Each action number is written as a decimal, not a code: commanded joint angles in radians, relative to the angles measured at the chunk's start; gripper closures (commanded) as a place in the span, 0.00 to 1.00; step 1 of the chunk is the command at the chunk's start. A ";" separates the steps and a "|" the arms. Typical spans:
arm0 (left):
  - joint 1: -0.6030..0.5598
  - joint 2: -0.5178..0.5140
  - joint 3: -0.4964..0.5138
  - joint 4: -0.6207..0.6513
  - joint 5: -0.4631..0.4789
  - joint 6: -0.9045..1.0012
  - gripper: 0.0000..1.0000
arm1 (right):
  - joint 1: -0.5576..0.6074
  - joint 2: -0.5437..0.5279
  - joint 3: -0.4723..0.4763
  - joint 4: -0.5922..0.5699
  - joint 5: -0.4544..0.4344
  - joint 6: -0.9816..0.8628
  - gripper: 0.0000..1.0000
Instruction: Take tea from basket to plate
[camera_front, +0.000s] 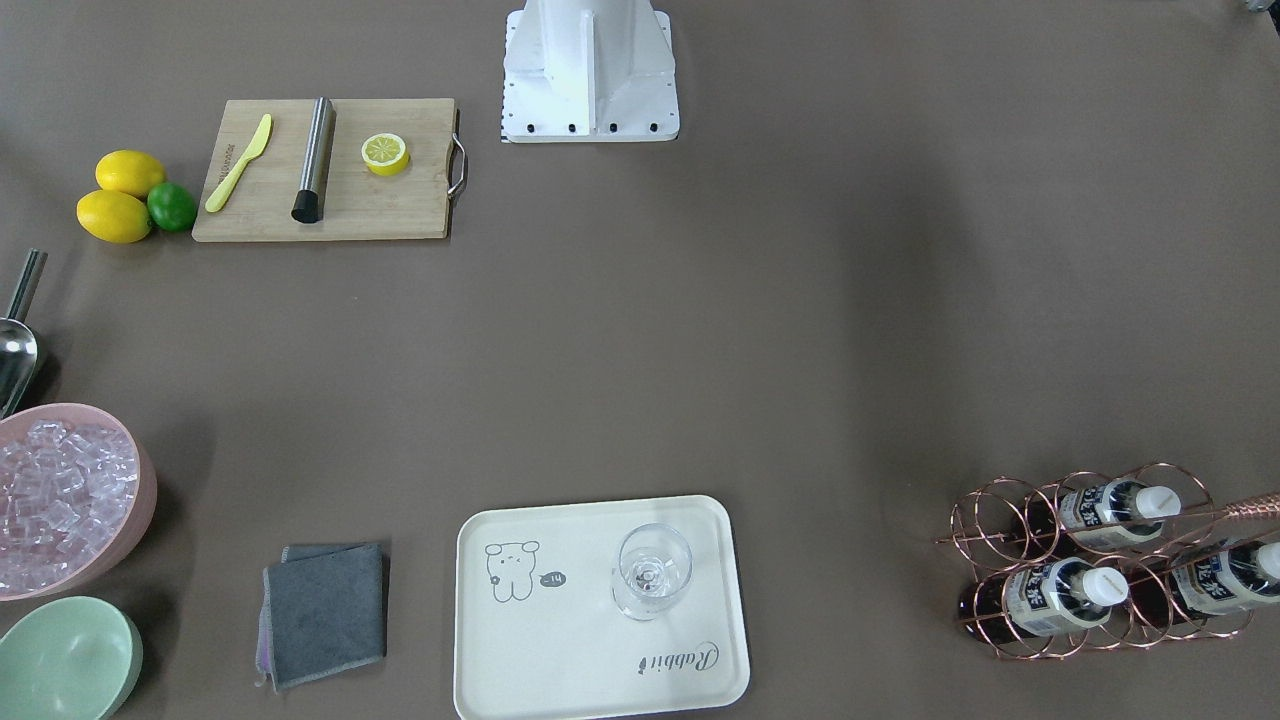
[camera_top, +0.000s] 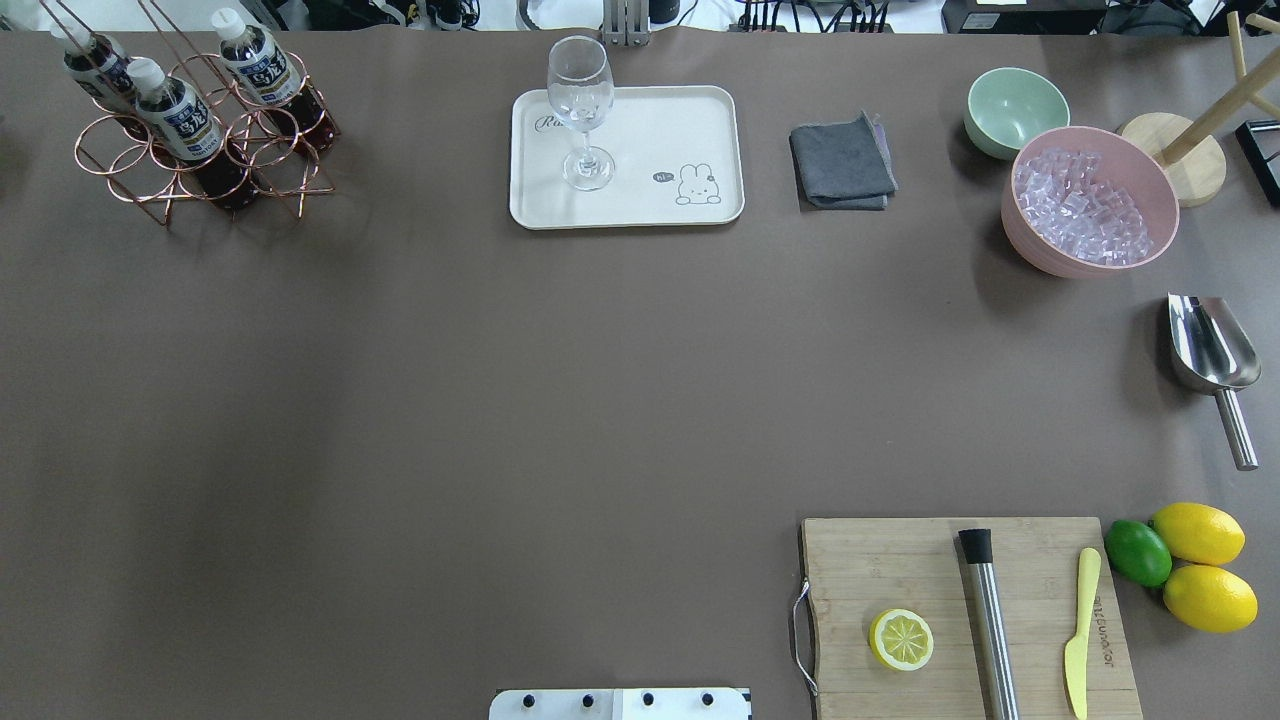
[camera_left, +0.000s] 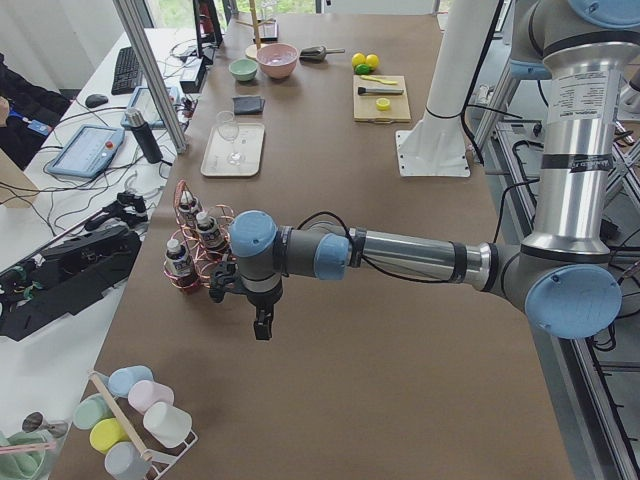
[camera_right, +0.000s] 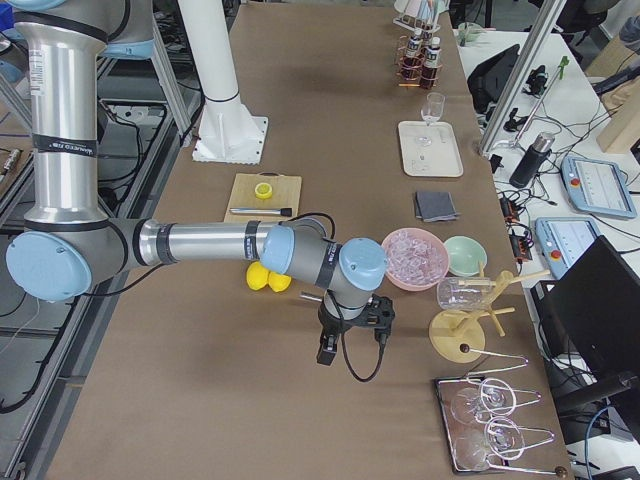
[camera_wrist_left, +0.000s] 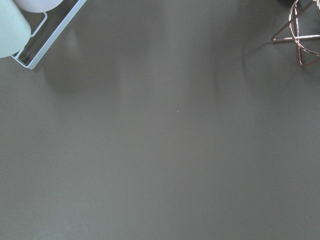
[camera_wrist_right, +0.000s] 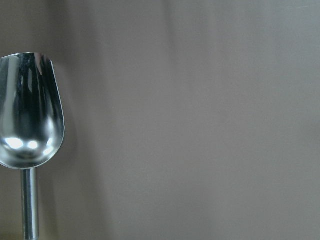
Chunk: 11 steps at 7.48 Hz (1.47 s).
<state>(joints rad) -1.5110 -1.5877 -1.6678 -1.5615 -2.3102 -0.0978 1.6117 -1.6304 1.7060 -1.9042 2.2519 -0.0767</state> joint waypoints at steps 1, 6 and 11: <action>0.000 0.002 0.000 0.000 -0.001 0.000 0.01 | 0.001 0.000 0.000 0.001 0.000 0.000 0.00; 0.000 0.002 -0.006 0.000 -0.008 -0.002 0.01 | -0.001 -0.002 -0.003 0.001 -0.003 0.000 0.00; -0.003 0.000 -0.021 -0.003 -0.011 -0.002 0.01 | -0.001 -0.009 -0.003 -0.001 -0.003 0.000 0.00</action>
<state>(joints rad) -1.5118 -1.5912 -1.6777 -1.5638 -2.3203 -0.0997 1.6107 -1.6379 1.7027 -1.9040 2.2488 -0.0767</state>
